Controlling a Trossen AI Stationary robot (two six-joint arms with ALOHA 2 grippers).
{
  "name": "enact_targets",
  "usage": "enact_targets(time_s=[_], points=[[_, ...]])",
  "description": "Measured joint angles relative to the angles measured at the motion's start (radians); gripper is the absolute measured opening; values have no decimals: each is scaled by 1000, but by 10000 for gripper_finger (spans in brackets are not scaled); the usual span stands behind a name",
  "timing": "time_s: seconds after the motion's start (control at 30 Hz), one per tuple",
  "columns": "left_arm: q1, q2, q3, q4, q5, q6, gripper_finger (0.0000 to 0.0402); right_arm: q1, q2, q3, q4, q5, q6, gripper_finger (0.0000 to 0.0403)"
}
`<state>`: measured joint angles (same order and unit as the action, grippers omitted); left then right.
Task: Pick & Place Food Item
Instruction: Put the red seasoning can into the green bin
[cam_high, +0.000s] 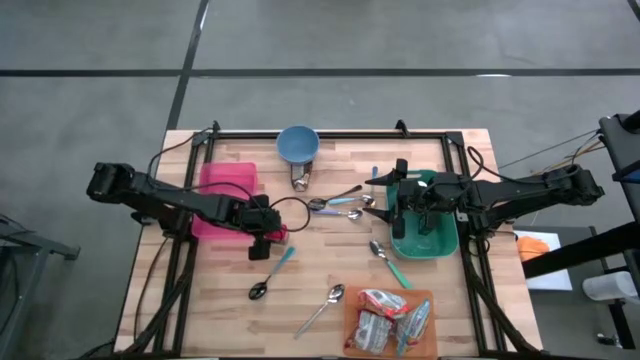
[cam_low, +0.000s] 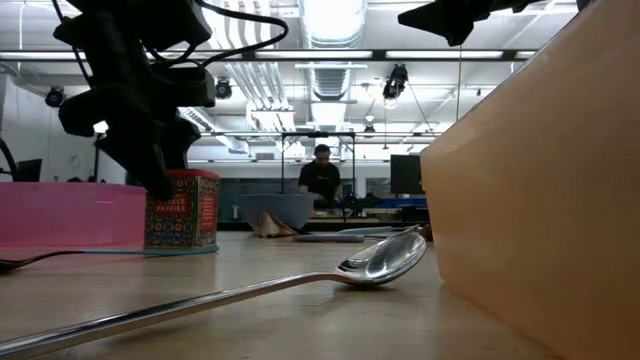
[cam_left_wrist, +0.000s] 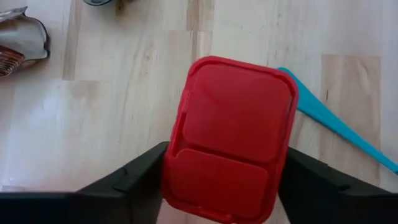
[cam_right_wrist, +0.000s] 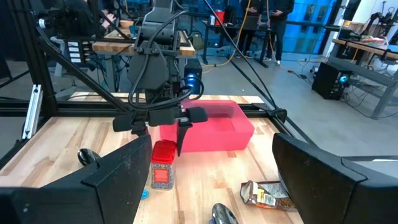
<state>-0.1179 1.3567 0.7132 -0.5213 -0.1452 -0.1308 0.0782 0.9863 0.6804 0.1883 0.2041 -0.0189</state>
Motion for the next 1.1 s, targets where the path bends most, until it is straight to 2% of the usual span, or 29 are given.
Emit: enact_targets(time_s=[0.17, 0.33, 0.47, 0.63, 1.1], points=[[0, 0, 0, 2, 3, 0, 210, 0, 0, 0, 0, 0, 0, 331], [0, 0, 0, 3, 5, 0, 210, 0, 0, 0, 0, 0, 0, 331], [1, 0, 0, 5, 8, -1, 227, 0, 0, 0, 0, 0, 0, 331], [3, 0, 1, 13, 8, -7, 208, 0, 0, 0, 0, 0, 0, 331], [3, 0, 4, 61, 7, -7, 208, 0, 0, 0, 0, 0, 0, 331]])
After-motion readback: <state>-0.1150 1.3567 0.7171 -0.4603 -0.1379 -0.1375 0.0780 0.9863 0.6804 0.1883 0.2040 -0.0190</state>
